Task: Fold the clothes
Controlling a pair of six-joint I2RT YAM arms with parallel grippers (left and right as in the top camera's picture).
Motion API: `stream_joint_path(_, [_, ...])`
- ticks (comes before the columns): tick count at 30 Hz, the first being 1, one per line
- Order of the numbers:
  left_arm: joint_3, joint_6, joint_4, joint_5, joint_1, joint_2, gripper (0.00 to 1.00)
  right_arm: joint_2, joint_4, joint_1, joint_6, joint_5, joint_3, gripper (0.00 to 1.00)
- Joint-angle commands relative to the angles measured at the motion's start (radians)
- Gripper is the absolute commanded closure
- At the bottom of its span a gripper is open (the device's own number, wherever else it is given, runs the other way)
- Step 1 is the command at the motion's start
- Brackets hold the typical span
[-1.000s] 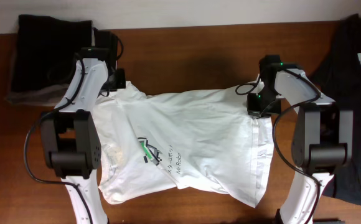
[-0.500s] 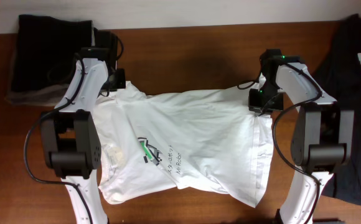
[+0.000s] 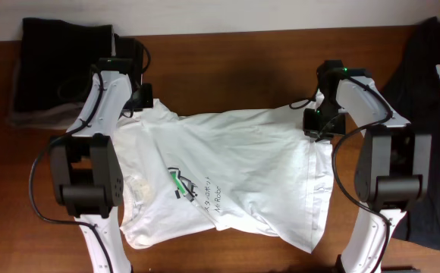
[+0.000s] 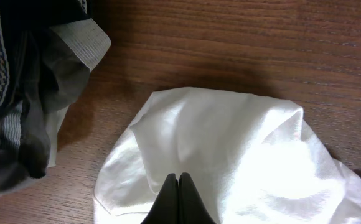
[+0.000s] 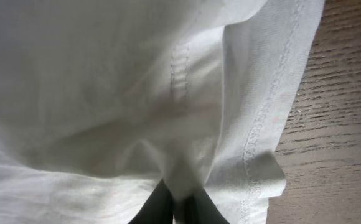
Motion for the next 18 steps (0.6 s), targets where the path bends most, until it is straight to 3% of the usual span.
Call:
stream_joint_path(1, [0.005, -0.008, -0.001, 0.007, -0.002, -0.003, 1.0, 0.011, -0.006, 0.005, 0.012, 0.012, 0.022, 0.87])
stream_joint_path(2, [0.005, -0.008, -0.001, 0.007, -0.002, -0.003, 1.0, 0.011, -0.009, 0.005, 0.027, 0.013, 0.024, 0.87])
stream_joint_path(4, [0.005, -0.008, -0.001, 0.007, -0.002, -0.003, 1.0, 0.011, -0.026, 0.005, 0.031, 0.013, 0.041, 0.96])
stream_joint_path(12, [0.005, -0.008, -0.001, 0.006, -0.002, -0.003, 0.99, 0.011, -0.064, 0.005, 0.03, 0.013, 0.095, 0.96])
stream_joint_path(18, [0.005, -0.008, -0.001, 0.006, -0.002, -0.003, 0.99, 0.011, -0.075, 0.006, 0.031, 0.012, 0.095, 0.87])
